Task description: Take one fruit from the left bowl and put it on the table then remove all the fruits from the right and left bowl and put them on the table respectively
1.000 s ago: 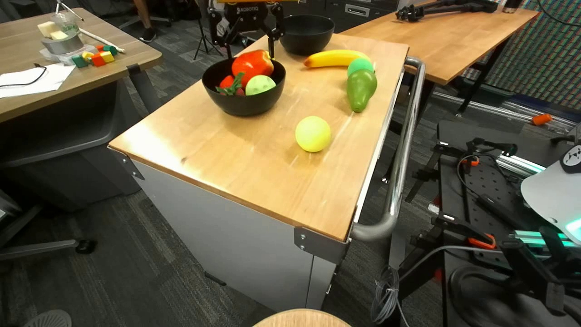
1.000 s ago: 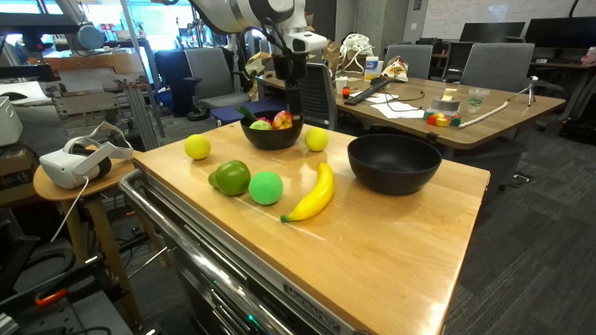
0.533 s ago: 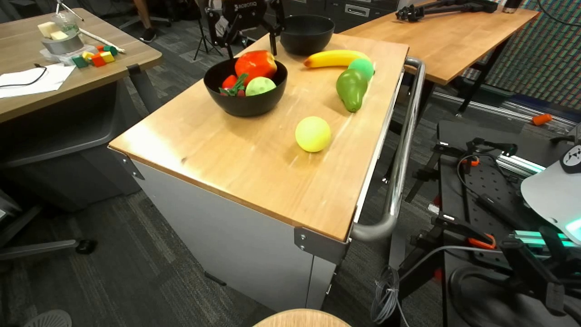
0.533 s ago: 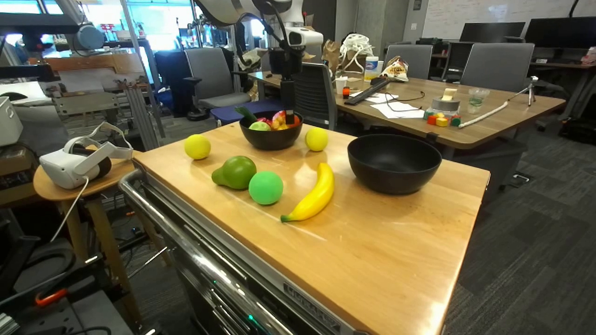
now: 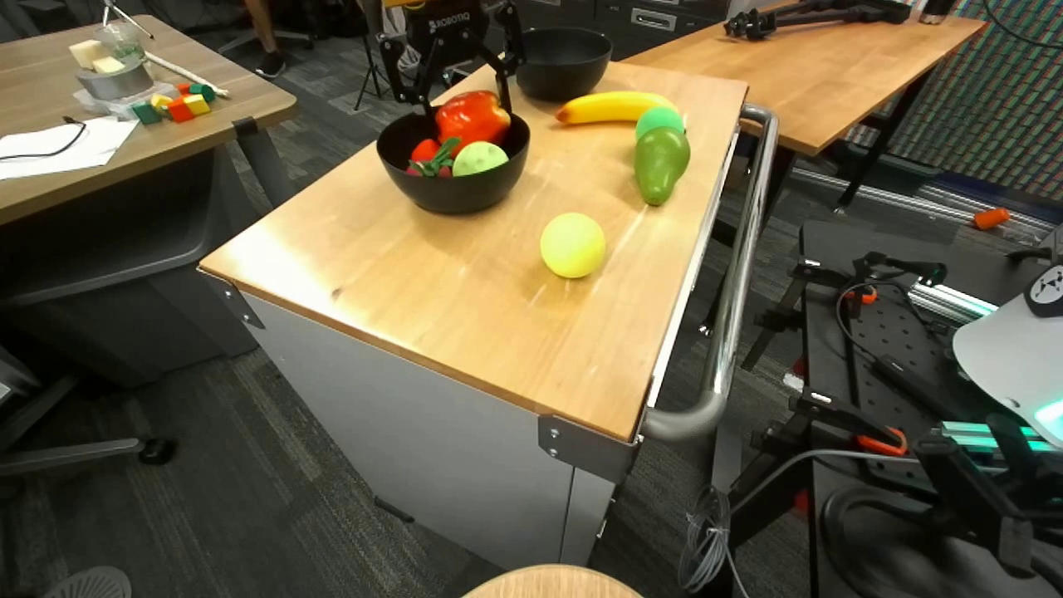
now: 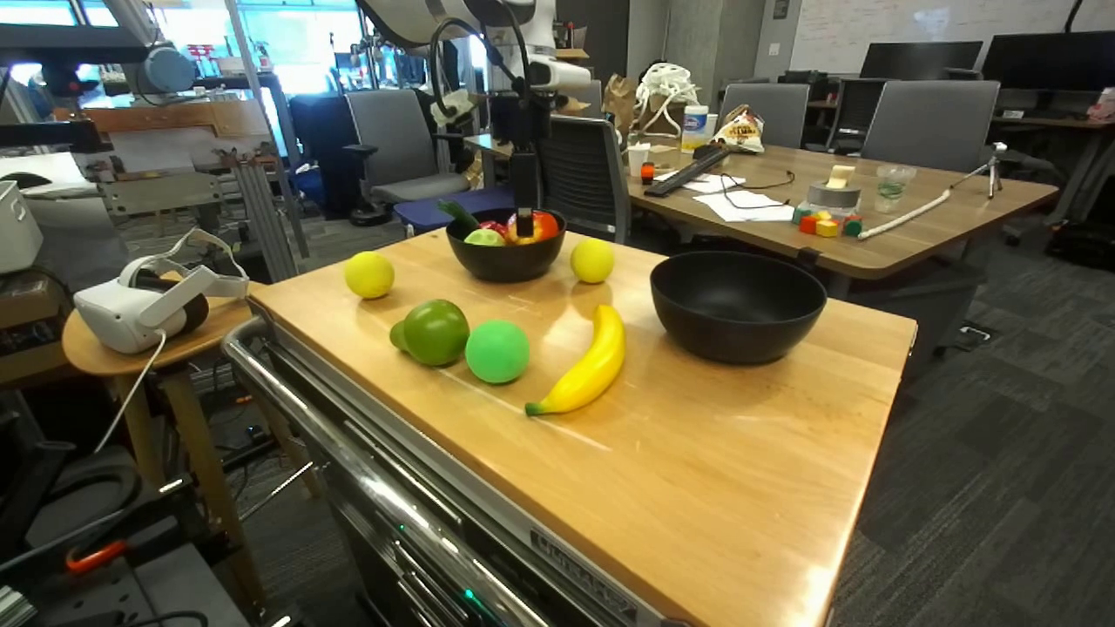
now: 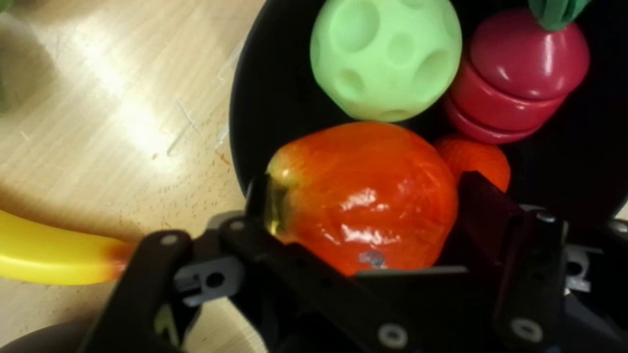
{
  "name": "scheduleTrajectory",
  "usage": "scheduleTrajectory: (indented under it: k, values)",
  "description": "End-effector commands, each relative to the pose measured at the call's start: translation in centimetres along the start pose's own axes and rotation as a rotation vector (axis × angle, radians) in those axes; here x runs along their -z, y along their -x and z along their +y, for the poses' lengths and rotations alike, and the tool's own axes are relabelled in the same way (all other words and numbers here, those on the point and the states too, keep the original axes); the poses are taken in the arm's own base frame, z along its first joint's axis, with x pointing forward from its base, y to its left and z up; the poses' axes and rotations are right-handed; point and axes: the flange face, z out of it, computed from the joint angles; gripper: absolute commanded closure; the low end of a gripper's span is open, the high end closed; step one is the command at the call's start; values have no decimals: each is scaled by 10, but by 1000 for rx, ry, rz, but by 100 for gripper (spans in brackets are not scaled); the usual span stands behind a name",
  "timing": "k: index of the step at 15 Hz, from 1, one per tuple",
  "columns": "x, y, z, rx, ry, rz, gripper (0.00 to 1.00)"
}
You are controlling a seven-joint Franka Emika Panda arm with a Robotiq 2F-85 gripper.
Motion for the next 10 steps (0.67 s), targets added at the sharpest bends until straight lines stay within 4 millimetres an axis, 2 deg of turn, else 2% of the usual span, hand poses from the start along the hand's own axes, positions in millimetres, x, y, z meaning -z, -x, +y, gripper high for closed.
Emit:
scheduleTrajectory:
  k: [1, 6, 10]
  values:
    - [1, -4, -5, -4, 19, -7, 38]
    - [18, 0, -6, 6, -8, 13, 39]
    - [56, 6, -8, 23, -60, 76, 39]
